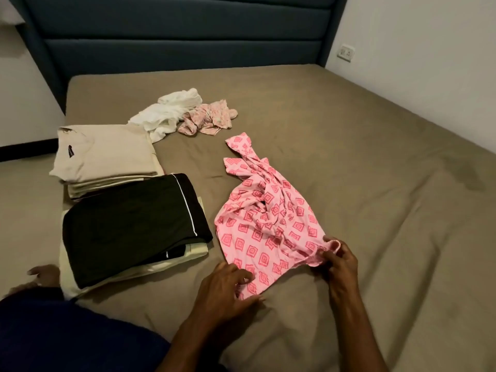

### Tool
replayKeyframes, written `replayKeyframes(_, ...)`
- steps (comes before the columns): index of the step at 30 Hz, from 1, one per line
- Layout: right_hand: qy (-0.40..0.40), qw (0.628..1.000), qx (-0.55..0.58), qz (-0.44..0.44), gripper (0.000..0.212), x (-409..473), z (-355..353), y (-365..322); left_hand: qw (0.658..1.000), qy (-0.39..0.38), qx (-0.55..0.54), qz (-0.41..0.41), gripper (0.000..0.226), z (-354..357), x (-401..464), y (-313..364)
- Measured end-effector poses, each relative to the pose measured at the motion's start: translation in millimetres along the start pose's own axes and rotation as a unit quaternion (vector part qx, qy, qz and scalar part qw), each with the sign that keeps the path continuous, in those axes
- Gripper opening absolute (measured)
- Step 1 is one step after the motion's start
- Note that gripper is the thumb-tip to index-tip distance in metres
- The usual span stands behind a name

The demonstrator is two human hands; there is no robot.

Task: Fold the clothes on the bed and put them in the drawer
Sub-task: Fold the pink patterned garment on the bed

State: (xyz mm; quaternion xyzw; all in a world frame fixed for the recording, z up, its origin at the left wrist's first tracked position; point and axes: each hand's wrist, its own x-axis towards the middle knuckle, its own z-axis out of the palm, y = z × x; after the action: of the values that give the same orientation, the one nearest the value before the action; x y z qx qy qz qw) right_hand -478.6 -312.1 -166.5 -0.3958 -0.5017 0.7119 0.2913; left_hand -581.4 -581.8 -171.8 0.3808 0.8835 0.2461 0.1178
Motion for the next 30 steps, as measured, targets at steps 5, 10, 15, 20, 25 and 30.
replayKeyframes(5,0.038,0.994,-0.098,-0.032,0.03,-11,-19,2,0.998,0.027,0.001,0.054,0.053,1,-8,-5)
replayKeyframes(10,0.033,0.983,-0.163,-0.081,0.031,-29,-46,5,0.994,0.011,0.018,0.109,0.046,-6,-17,-11)
replayKeyframes(15,0.047,0.969,-0.193,-0.146,0.046,-44,-47,15,0.993,-0.008,0.055,0.108,0.043,-11,-19,-2)
replayKeyframes(20,0.054,0.885,-0.404,-0.226,0.035,-48,-53,18,0.994,0.053,0.096,0.01,0.029,-9,-23,-2)
replayKeyframes(25,0.093,0.793,-0.537,-0.271,0.042,-62,-60,7,0.987,0.072,0.1,-0.106,0.032,-15,-31,5)
replayKeyframes(30,0.061,0.901,-0.388,-0.184,0.033,-59,-68,6,0.976,0.077,0.068,-0.191,0.036,-15,-38,23)
